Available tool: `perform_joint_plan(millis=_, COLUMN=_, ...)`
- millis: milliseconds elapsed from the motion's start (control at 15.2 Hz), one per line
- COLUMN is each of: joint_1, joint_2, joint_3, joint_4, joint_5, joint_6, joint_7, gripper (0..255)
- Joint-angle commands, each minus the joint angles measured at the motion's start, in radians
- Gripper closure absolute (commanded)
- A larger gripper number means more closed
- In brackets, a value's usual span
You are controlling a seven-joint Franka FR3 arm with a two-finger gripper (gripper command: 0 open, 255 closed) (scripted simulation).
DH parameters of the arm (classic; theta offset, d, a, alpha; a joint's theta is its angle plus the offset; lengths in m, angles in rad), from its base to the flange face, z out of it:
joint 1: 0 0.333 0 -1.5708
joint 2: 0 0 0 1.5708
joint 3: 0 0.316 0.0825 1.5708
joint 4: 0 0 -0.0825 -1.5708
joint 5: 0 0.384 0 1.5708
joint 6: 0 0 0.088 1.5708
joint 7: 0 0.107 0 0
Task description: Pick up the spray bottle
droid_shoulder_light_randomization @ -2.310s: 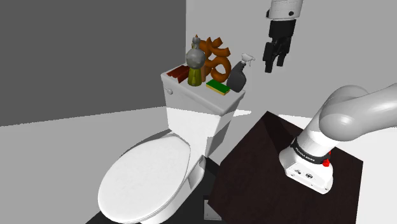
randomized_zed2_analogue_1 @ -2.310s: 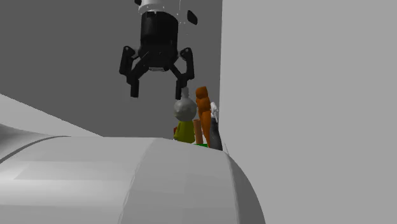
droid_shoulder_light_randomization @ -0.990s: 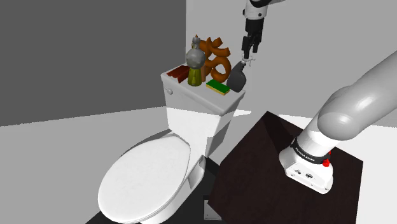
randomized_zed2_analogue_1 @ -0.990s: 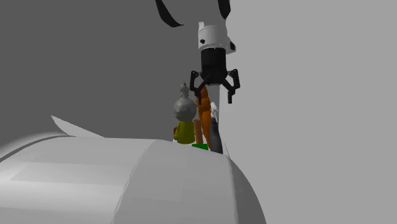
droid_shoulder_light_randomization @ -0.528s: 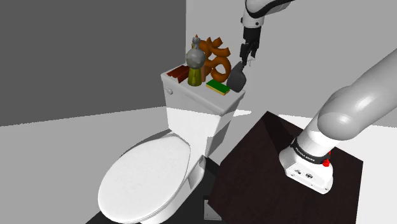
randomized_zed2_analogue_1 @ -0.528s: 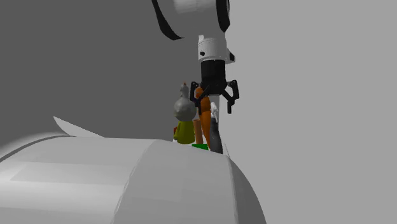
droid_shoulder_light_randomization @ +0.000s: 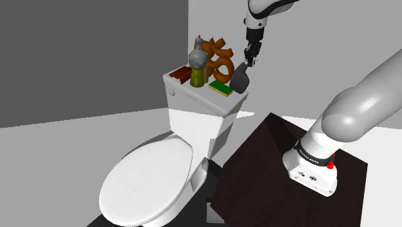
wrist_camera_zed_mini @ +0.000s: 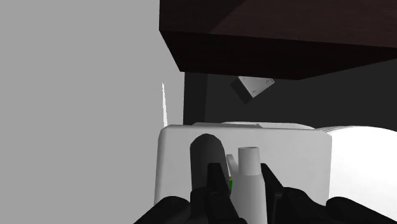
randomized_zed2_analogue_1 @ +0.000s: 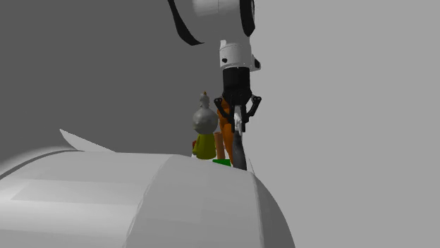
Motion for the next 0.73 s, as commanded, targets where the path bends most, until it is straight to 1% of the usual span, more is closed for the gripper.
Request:
perform_joint_plan(millis=0, joint_1=0.0, joint_2=0.0, joint_3=0.0, joint_4=-0.001, joint_5=0.0, joint_6=0.0, joint_7=0.0, gripper=255)
perform_joint_plan(millis=66, joint_1=0.0, joint_2=-0.001, joint_3=0.0, joint_4=0.0, joint_5=0.0, joint_6=-0.001, joint_7=-0.001, gripper=255)
perform_joint_plan(millis=660, joint_1=0.002, joint_2=-0.025, joint_3=0.006, joint_4=0.098, joint_5=0.001, joint_6=-0.123, joint_7=-0.007, gripper=255)
